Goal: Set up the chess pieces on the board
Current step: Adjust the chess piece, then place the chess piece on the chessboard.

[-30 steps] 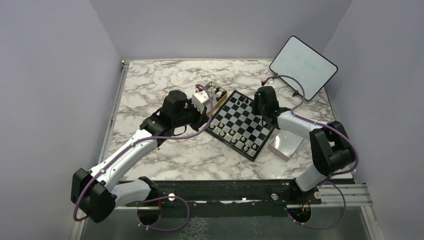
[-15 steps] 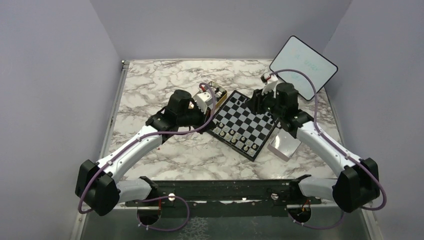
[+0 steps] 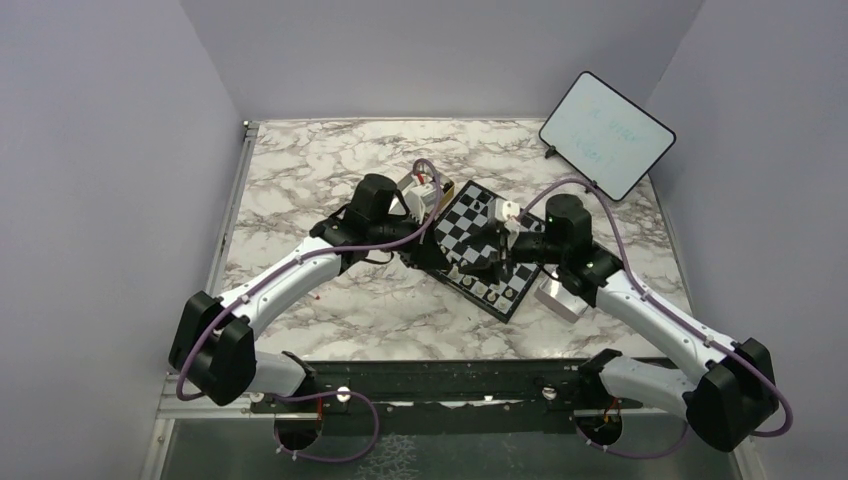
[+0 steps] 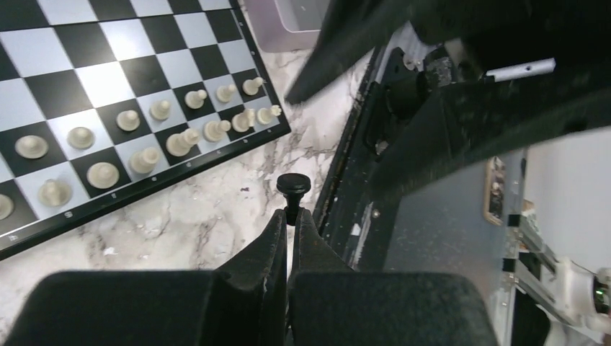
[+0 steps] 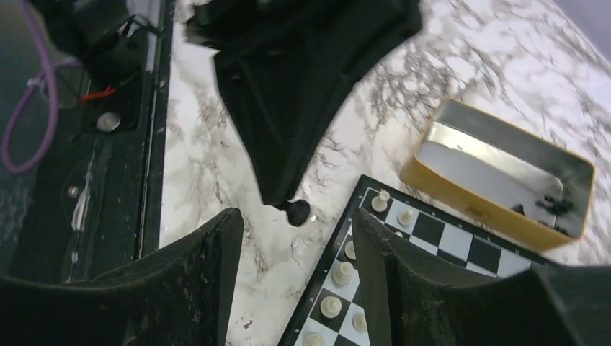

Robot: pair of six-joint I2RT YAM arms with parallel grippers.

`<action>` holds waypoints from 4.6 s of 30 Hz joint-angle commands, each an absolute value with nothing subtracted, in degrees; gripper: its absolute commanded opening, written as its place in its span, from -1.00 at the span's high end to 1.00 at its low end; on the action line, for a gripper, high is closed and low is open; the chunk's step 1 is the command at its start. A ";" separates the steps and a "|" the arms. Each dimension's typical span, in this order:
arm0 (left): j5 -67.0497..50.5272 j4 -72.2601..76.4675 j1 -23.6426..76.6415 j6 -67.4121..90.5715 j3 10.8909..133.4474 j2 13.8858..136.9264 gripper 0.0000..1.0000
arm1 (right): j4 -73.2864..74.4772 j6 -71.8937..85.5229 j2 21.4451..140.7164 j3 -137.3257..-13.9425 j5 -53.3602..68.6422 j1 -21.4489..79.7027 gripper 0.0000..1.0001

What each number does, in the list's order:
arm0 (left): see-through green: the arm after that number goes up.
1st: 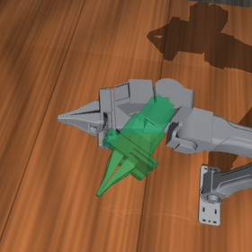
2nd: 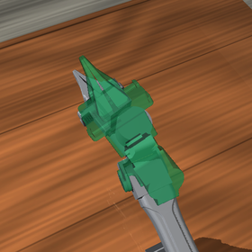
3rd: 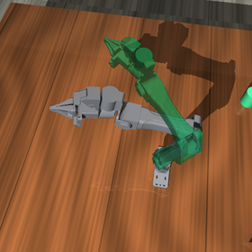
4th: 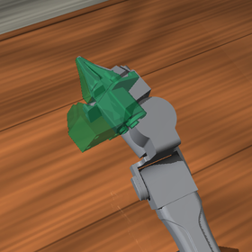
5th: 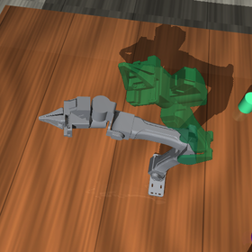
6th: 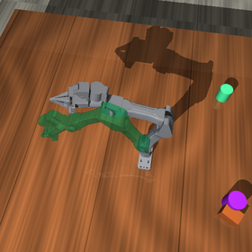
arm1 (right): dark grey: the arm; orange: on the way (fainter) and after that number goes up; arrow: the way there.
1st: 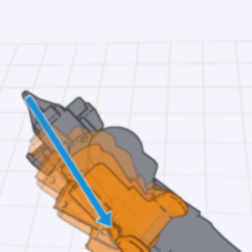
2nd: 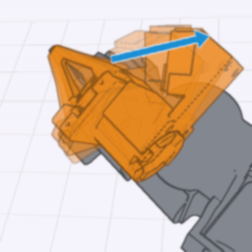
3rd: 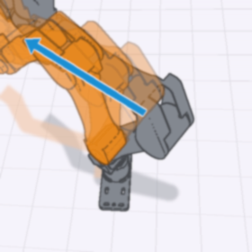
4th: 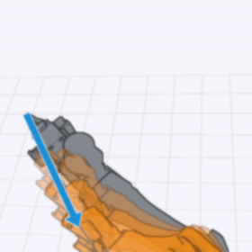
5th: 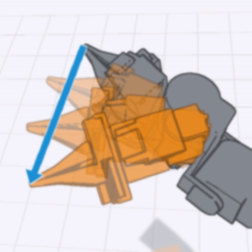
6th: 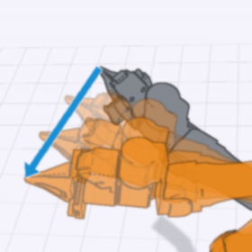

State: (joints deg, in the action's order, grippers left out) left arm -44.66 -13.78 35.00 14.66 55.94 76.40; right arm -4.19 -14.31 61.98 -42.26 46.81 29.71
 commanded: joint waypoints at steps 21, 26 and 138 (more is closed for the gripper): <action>-56.14 -11.69 35.24 19.86 59.68 81.11 1.00 | 10.45 -53.41 61.09 -44.78 45.67 37.79 0.12; -56.38 -12.07 35.24 19.47 59.80 81.50 1.00 | 11.38 -54.27 61.25 -45.05 43.12 38.54 0.36; 1.71 -30.47 44.56 17.84 98.30 121.92 1.00 | 8.62 20.10 25.93 -28.36 -11.46 39.45 -1.00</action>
